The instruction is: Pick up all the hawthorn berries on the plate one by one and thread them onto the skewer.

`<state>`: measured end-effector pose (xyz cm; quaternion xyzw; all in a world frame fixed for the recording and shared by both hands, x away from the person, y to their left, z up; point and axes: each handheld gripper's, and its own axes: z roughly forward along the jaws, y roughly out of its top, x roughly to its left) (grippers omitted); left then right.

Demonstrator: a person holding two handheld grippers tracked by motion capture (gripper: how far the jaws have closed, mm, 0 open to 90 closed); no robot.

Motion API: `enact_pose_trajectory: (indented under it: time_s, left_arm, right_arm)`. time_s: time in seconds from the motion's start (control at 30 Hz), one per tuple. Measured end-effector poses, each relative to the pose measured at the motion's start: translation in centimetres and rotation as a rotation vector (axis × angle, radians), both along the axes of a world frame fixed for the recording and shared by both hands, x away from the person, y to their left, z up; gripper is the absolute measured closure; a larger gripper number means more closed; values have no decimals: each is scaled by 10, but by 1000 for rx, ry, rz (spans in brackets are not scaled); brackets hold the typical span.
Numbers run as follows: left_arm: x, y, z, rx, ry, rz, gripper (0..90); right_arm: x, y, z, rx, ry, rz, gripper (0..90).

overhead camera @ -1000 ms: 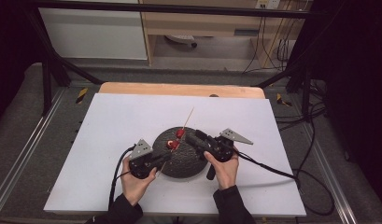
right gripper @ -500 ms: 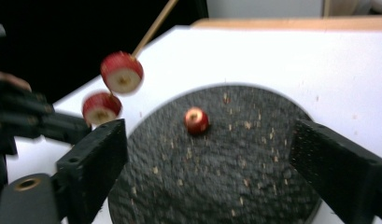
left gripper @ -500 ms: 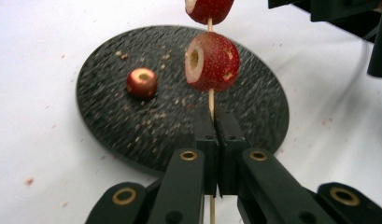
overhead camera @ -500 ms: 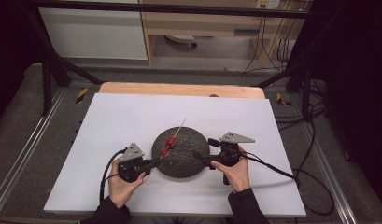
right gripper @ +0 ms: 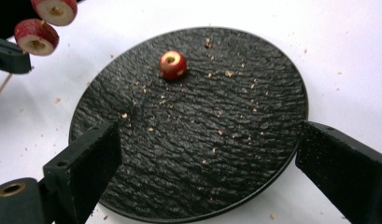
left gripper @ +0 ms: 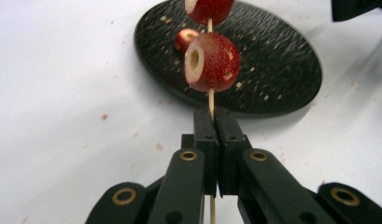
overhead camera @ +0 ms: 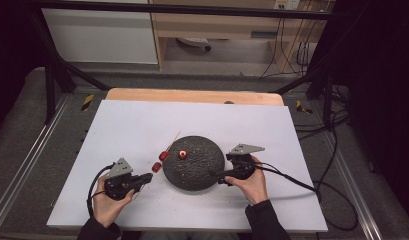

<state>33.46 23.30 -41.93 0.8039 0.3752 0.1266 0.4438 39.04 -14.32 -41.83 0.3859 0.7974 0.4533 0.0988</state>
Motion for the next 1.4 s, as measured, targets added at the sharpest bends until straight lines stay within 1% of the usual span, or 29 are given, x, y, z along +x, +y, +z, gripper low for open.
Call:
enact_pose_trajectory:
  time_s: [0.13, 0.43, 0.5, 0.57, 0.63, 0.93, 1.0, 1.23, 1.4]
  left_arm:
    - [-1, 9, -3, 7, 4, 10, 885]
    - [-4, 23, -5, 26, -17, 36, 884]
    - [-4, 25, -6, 30, -13, 41, 884]
    - [-3, 27, -7, 36, -12, 47, 884]
    - [-3, 28, -7, 30, -6, 44, 884]
    - [-3, 33, -6, 30, -10, 44, 884]
    - [-3, 34, -6, 26, -12, 43, 884]
    - [-3, 35, -6, 23, -7, 39, 884]
    - [-3, 35, -7, 24, 1, 39, 884]
  right_arm:
    - [3, 5, 3, -38, 26, 11, 71]
    - [17, 24, 11, -99, 37, 49, 74]
    - [20, 29, 11, -100, 46, 54, 77]
    - [23, 35, 11, -107, 42, 60, 77]
    - [26, 40, 11, -117, 50, 69, 78]
    - [41, 62, 17, -142, 52, 84, 85]
    - [45, 68, 17, -150, 66, 82, 86]
    - [60, 89, 20, -155, 80, 91, 109]
    - [69, 102, 18, -182, 97, 101, 138]
